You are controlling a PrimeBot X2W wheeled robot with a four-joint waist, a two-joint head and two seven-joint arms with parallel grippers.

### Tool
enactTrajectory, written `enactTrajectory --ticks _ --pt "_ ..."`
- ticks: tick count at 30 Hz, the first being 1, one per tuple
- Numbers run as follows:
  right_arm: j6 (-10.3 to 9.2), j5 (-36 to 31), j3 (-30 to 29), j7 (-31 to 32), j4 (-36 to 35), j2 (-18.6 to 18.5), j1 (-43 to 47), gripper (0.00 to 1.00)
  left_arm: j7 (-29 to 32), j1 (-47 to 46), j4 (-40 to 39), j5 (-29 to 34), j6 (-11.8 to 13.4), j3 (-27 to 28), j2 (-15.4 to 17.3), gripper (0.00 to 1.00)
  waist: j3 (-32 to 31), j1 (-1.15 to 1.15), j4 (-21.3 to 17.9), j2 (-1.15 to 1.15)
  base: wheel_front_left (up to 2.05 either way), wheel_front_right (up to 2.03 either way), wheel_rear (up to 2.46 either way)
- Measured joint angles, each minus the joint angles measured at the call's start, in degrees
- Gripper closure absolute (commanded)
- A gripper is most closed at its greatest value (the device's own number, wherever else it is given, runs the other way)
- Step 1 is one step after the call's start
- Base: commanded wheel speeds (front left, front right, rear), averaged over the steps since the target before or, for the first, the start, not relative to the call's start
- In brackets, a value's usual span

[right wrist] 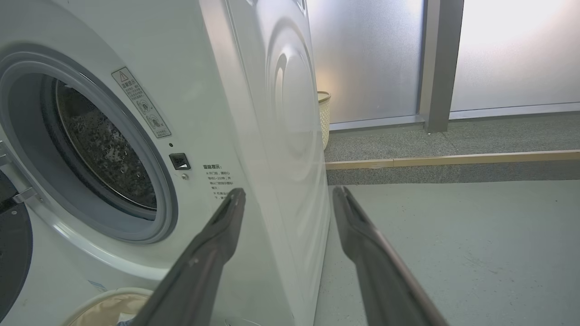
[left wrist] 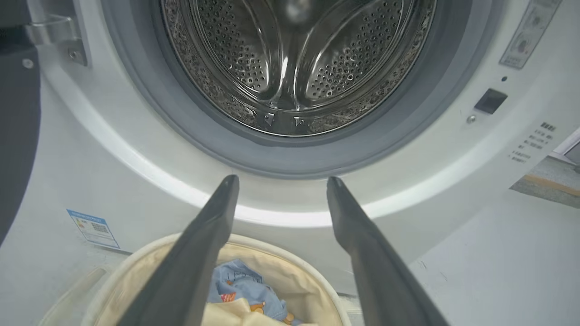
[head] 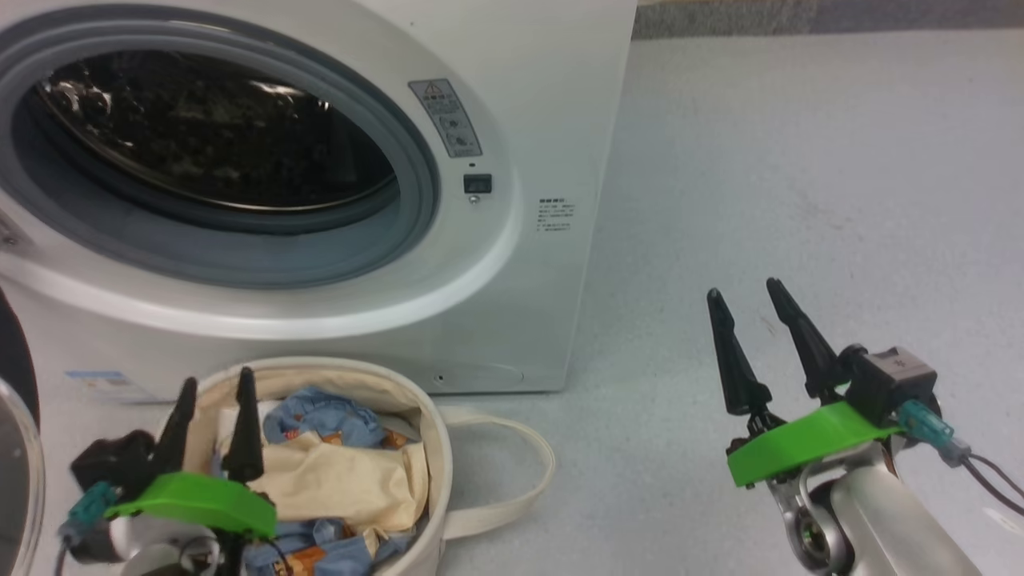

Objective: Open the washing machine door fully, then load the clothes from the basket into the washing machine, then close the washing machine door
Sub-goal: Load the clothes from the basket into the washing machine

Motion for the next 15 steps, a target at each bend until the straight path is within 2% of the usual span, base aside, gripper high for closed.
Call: enactTrajectory --ticks 15 --pt "0.00 -0.98 -0.23 0.00 -0.79 -0.45 -3.60 0.00 0.00 -11.56 25.66 2.88 -0.08 -3.93 0.02 0.00 7.69 0.00 -2.72 0.00 0.00 0.00 0.00"
